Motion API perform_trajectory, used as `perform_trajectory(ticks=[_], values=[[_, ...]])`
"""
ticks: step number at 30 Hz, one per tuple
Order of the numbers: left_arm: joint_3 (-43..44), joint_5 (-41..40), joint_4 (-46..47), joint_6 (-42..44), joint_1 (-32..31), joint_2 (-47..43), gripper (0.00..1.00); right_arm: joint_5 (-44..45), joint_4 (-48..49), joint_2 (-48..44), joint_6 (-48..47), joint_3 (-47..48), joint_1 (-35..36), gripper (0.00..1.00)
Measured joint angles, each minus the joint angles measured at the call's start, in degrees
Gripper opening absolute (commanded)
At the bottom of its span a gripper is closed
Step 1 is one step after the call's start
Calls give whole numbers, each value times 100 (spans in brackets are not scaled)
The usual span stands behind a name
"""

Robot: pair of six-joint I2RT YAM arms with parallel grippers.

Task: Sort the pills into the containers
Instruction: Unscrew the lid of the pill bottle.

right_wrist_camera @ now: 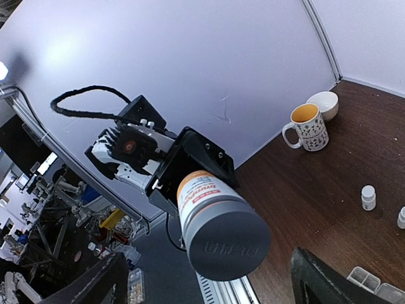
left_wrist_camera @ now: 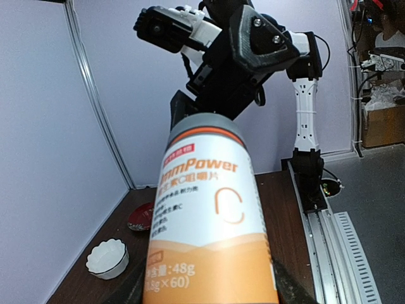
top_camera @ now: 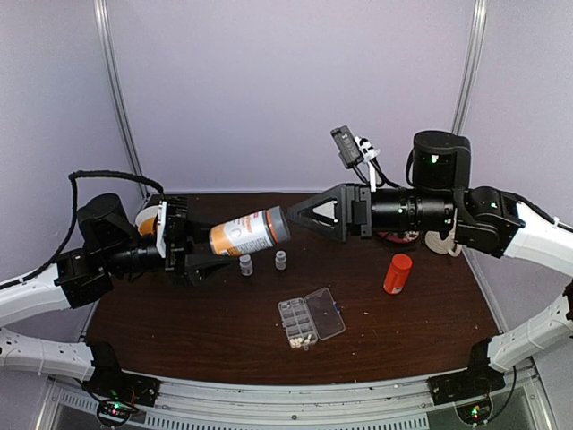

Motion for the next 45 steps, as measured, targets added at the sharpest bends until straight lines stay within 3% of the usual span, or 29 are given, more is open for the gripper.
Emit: perform_trajectory(ticks=[8, 16, 35, 39, 45], values=[[0, 219, 37, 72, 0, 0, 0, -372, 66, 417, 326, 55, -76, 88], [0, 306, 35, 94, 0, -24, 0, -787, 280, 549, 514, 59, -76, 62], [295, 162, -527, 378, -2, -50, 0, -914, 173, 634, 492, 216, -92, 60], [514, 28, -885, 492, -7, 35, 0, -879, 94, 673, 448, 225, -116, 52], [844, -125, -1519, 627, -7, 236, 0, -754, -157, 706, 361, 313, -164, 49]])
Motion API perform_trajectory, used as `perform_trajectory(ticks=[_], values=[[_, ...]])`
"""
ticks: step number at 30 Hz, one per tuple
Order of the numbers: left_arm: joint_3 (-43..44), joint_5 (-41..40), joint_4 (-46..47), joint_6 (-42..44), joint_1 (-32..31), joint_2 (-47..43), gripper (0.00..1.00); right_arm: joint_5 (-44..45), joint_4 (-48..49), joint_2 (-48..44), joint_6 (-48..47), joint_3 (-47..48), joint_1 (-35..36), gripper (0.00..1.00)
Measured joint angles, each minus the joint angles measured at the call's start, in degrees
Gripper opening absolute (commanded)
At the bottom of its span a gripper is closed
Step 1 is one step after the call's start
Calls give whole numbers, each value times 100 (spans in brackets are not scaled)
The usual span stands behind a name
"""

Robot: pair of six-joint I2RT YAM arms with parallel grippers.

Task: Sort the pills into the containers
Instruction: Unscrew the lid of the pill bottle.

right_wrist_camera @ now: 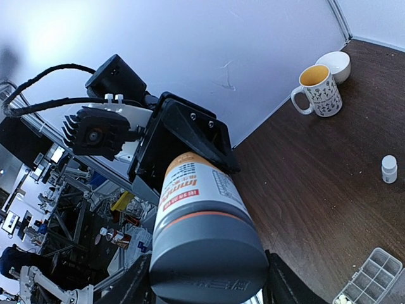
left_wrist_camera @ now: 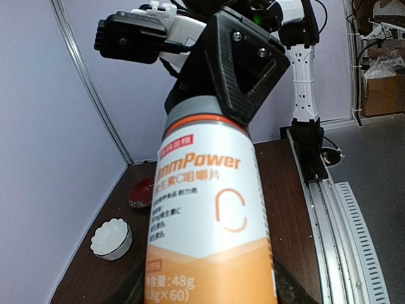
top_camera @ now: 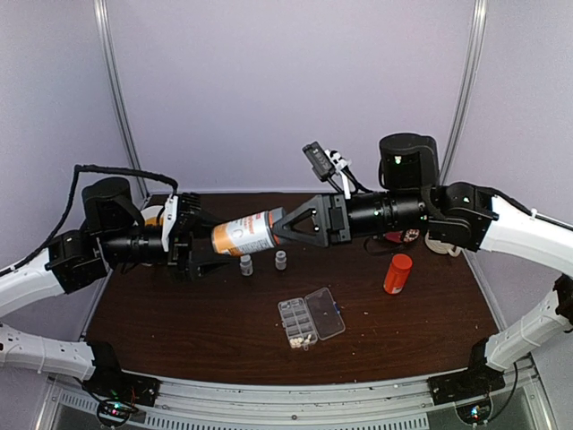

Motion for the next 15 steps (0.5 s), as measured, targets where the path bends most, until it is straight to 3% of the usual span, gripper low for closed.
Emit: perform_trajectory(ticks=[5, 10, 13, 15], values=[[149, -72, -321, 59, -2, 133, 0, 57, -120, 4, -37, 0, -15, 46], [376, -299, -800, 138, -52, 317, 13, 192, -321, 66, -109, 46, -31, 44], [485, -466, -1029, 186, -72, 420, 13, 271, -466, 133, -201, 138, -42, 44], [490, -527, -1084, 203, -83, 452, 8, 297, -514, 151, -258, 149, -46, 44]])
